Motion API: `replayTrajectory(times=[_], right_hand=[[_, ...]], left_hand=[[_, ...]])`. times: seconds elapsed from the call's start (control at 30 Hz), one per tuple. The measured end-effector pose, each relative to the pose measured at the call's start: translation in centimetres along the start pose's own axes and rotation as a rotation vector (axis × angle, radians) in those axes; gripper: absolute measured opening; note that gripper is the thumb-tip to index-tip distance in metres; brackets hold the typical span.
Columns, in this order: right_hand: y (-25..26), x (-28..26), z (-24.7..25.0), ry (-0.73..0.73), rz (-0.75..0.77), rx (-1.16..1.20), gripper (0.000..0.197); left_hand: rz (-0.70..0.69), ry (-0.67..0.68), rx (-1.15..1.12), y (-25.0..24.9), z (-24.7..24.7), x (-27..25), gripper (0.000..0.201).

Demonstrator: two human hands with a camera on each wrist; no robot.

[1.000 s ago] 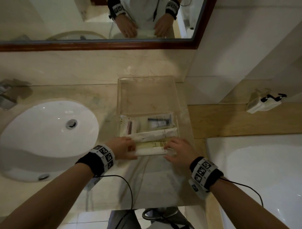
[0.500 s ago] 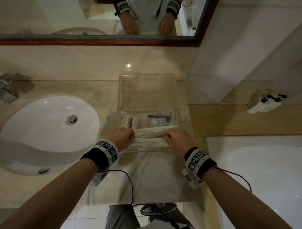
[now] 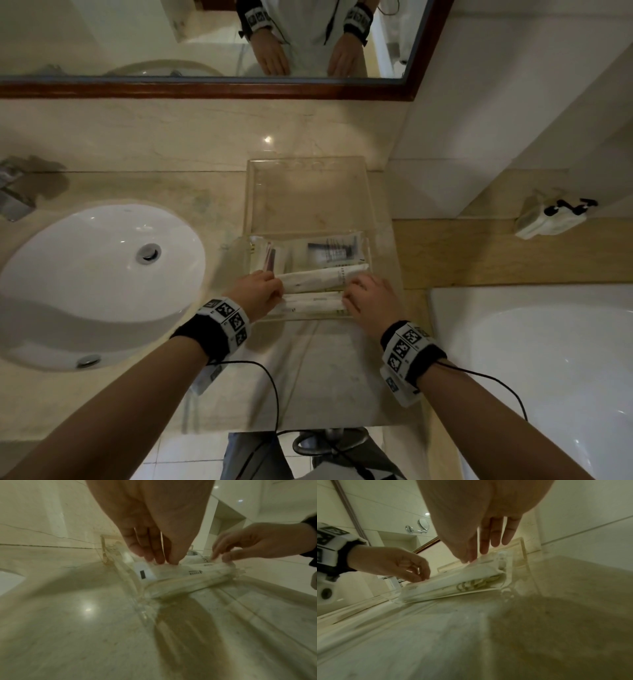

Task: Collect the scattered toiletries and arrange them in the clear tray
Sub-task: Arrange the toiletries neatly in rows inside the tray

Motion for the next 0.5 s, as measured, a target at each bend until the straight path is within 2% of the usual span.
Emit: replayTrajectory(times=[0.03,0.1,0.17,0.23,0.3,0.5], right_hand=[[0.2,0.0,0.2,-0.049,-0.009,-0.022,0.031],[0.6,0.0,0.5,-0.12,-0.045,-0.029,0.031],[1.0,0.4,0.3,-0.131,-0.065,-0.017,0.032],[1.0,0.8,-0.2,-0.12,-0.084,0.021,0.033],[1.0,1.1,-0.4,-0.097,-0.105,0.056,0.035],[0.8,1.5,0.0,-0.149,-0.12,0.097,0.03]], left_hand=[[-0.019,-0.026,0.018,-0.3,0.4,0.0,0.009],[-0.006,-0.06,0.035,-0.3,0.3,0.0,0.023],[0.014,-0.097,0.04,-0.3,0.0,0.1,0.029],[-0.009,-0.107,0.061,-0.8,-0.2,0.0,0.023],[-0.024,-0.097,0.069,-1.0,-0.7,0.1,0.023],[0.002,-0.055,0.078,-0.8,-1.0,0.4,0.029]])
Point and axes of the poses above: each hand's wrist, its own x-axis towards the middle knuckle, its own z-axis out of the back of the hand, y = z × x, the point moved 5 cm from there along x, towards the middle knuckle, and after that the axes turned 12 degrees about z, right-handed, at the moved point
